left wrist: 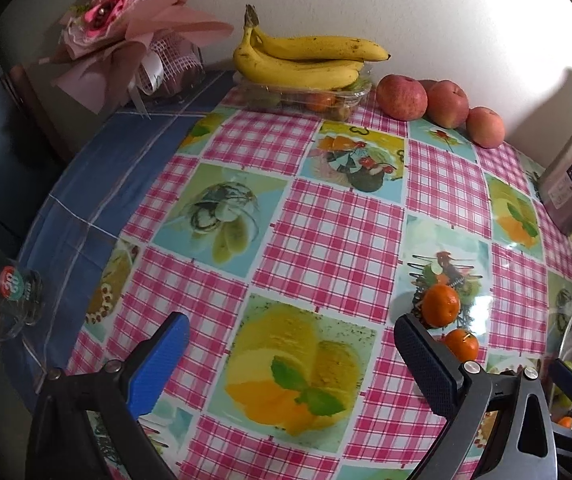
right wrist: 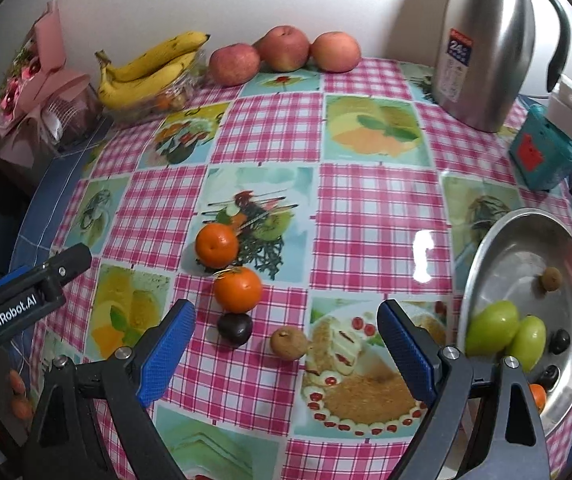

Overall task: Organize fruits
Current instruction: 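Lower the right tool over the brown kiwi while the left tool approaches the dark plum, then close the right tool on the kiwi while the left tool grasps the dark plum, then carry the kiwi in the right tool while the left tool carries the plum over the basin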

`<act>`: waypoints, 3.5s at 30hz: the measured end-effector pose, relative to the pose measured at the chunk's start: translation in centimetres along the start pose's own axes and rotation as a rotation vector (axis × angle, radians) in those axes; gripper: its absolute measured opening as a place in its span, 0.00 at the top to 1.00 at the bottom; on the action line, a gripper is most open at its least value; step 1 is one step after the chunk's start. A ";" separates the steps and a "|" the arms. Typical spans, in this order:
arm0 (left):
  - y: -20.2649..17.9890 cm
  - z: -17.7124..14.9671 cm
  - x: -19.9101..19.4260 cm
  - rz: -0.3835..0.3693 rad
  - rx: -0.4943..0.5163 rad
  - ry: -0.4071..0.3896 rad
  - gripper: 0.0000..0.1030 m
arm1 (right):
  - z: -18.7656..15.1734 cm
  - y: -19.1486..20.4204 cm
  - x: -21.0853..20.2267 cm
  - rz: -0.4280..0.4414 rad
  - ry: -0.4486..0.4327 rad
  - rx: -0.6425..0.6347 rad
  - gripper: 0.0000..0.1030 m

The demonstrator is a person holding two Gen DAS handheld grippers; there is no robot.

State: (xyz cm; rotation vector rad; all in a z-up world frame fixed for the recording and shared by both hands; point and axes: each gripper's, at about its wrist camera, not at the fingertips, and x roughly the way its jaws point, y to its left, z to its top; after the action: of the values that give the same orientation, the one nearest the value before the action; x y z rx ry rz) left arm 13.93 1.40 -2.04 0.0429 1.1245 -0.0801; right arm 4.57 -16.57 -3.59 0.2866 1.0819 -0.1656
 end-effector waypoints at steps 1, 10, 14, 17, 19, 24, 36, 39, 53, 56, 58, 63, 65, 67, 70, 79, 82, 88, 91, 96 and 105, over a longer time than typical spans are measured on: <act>-0.1 0.0 0.1 -0.006 -0.002 0.005 0.00 | 0.0 -0.1 0.1 0.002 0.002 -0.002 0.10; -1.7 -0.3 1.1 -0.122 -0.035 0.055 0.00 | 0.3 -1.7 0.6 0.014 0.022 0.013 0.10; -3.2 -0.9 2.2 -0.169 -0.028 0.107 0.00 | -0.1 -2.1 0.8 0.020 0.028 0.014 0.10; -4.4 -1.5 2.9 -0.176 0.007 0.138 0.01 | -0.4 -2.3 1.4 0.032 0.042 0.018 0.16; -5.0 -1.8 3.2 -0.182 0.025 0.152 0.02 | -0.4 -2.3 1.8 0.038 0.052 0.019 0.25; -5.7 -2.4 4.0 -0.196 0.033 0.191 0.03 | -0.9 -2.1 3.1 0.062 0.092 0.013 0.34; -6.5 -3.0 5.1 -0.223 0.034 0.243 0.03 | -1.6 -1.4 4.9 0.079 0.152 -0.015 0.55; -6.5 -3.1 5.1 -0.236 0.023 0.254 0.03 | -1.7 -1.2 5.1 0.079 0.159 -0.020 0.62; -7.7 -3.4 5.5 -0.263 0.060 0.272 0.13 | -2.0 -2.4 4.6 0.057 0.158 0.007 0.73; -8.5 -3.6 5.5 -0.264 0.085 0.272 0.19 | -2.1 -3.6 4.5 0.048 0.164 0.036 0.73; -9.1 -3.8 5.6 -0.253 0.104 0.274 0.23 | -2.2 -4.0 4.5 0.037 0.165 0.045 0.73; -10.0 -4.2 5.9 -0.249 0.129 0.282 0.29 | -2.4 -4.9 4.4 0.040 0.171 0.068 0.73; -10.3 -4.2 5.9 -0.253 0.135 0.283 0.32 | -2.5 -5.0 4.3 0.043 0.174 0.069 0.73; -10.7 -4.4 5.9 -0.254 0.142 0.283 0.34 | -2.5 -4.9 4.2 0.044 0.176 0.067 0.73; -11.3 -4.6 5.9 -0.251 0.154 0.282 0.36 | -2.7 -4.9 4.1 0.048 0.178 0.068 0.73; -12.0 -4.9 5.6 -0.291 0.164 0.287 0.58 | -2.8 -5.2 3.9 0.059 0.183 0.080 0.73; -12.3 -4.8 5.6 -0.304 0.167 0.291 0.66 | -2.8 -5.2 3.9 0.060 0.184 0.083 0.73; -12.0 -4.7 5.4 -0.326 0.171 0.290 0.76 | -2.8 -5.3 3.9 0.061 0.185 0.088 0.73; -11.7 -4.6 5.4 -0.333 0.164 0.291 0.77 | -2.8 -5.3 3.9 0.061 0.185 0.088 0.73; -11.2 -4.5 4.8 -0.334 0.159 0.276 0.77 | -2.9 -5.3 3.9 0.062 0.185 0.090 0.73; -10.6 -3.5 2.8 -0.364 0.144 0.225 0.77 | -2.6 -5.7 2.3 0.078 0.150 0.101 0.73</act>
State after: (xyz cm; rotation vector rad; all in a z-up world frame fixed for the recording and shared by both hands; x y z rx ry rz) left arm 11.08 -9.05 -5.96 -0.0261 1.3402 -0.4916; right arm 1.91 -21.18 -7.66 0.4370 1.2107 -0.1304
